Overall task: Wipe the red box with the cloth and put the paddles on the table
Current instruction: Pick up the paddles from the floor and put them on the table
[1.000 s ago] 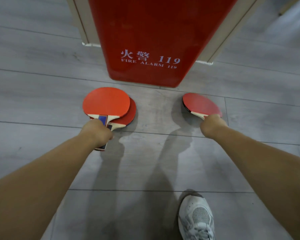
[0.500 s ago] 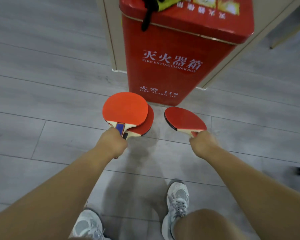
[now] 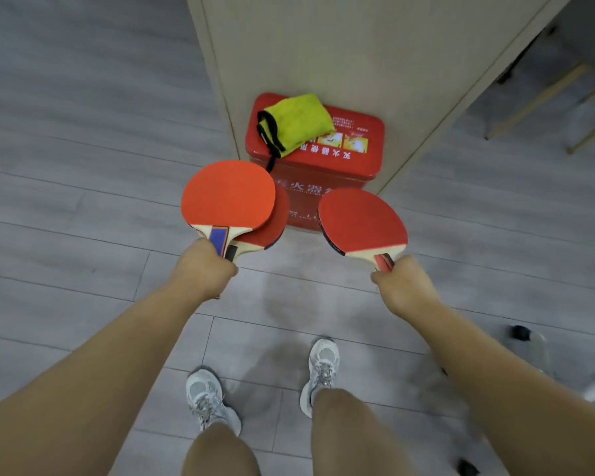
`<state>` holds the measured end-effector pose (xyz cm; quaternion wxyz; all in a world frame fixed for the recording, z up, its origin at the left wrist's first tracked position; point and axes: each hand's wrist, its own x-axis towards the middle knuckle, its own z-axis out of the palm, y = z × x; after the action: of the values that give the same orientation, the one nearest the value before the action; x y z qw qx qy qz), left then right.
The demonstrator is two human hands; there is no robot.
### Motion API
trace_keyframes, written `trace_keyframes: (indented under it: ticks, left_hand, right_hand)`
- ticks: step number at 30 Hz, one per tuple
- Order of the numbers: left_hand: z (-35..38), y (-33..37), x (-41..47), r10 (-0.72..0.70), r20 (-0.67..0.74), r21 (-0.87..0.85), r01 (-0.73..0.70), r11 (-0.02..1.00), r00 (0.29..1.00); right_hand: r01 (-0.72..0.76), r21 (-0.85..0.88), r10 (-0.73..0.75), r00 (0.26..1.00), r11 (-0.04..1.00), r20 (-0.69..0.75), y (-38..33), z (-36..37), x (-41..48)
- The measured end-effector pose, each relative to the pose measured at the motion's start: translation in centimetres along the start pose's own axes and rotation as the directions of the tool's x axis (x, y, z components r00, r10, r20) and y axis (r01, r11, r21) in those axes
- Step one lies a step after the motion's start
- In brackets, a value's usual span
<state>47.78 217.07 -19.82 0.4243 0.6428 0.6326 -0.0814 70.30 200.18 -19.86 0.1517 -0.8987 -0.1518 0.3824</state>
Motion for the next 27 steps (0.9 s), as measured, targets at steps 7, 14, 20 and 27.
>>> trace_keyframes:
  ticks: [7,14,20,27]
  left_hand:
    - [-4.3,7.9,-6.6,0.107,-0.096,-0.016,-0.109,0.994,0.990]
    - [-5.6,14.7,-10.1,0.281,-0.166,0.013,-0.283,0.959,0.945]
    - [-6.5,18.8,-11.0,0.430,-0.120,0.076,-0.424,0.902,0.895]
    - [-7.9,22.3,-11.0,0.630,0.043,0.125,-0.630,0.766,0.775]
  right_hand:
    - [0.087,0.143,-0.076,0.994,0.986,-0.081,-1.7,-9.7,-4.4]
    - [0.174,0.176,-0.132,0.965,0.969,-0.226,-3.2,-16.0,-7.3]
    - [0.184,0.253,-0.085,0.930,0.950,-0.358,-4.4,-18.6,-10.1]
    - [0.172,0.421,0.094,0.835,0.891,-0.542,-4.7,-18.4,-14.8]
